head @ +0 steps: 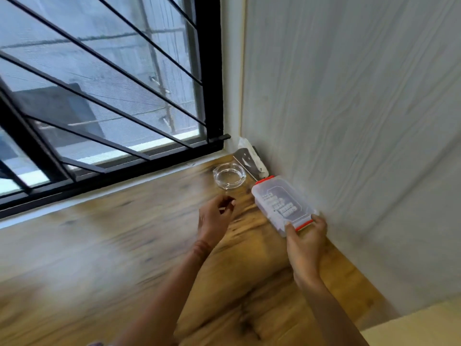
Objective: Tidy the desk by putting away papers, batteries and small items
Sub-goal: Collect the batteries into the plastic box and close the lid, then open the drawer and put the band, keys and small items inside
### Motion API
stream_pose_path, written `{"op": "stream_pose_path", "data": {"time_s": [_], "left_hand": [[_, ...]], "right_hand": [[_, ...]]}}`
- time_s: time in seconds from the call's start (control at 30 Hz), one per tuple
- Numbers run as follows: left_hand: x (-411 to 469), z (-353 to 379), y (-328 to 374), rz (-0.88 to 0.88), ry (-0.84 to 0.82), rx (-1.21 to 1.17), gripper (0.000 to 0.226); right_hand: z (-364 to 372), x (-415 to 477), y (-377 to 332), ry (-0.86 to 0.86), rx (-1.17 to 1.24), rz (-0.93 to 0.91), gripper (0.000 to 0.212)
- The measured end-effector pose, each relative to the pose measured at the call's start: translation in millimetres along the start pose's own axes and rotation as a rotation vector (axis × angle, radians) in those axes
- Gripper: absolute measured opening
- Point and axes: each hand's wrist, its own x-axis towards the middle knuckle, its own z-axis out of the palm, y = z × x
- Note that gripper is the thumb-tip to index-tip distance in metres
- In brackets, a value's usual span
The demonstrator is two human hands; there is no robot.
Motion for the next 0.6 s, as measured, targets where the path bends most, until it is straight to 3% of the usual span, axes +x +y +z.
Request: {"op": "stream_pose_path", "data": {"time_s": [0.37, 0.6], "left_hand": [[-145, -149, -32, 0.041, 0.114, 0.129, 0.016], [-279, -276, -66, -0.087, 0.319, 0.222, 0.013]], "right_hand": [[28, -146, -44, -0.203, -0.045, -0.248, 0.052], [39, -294, -55, -0.464, 0.015, -0.28, 0.037]]}}
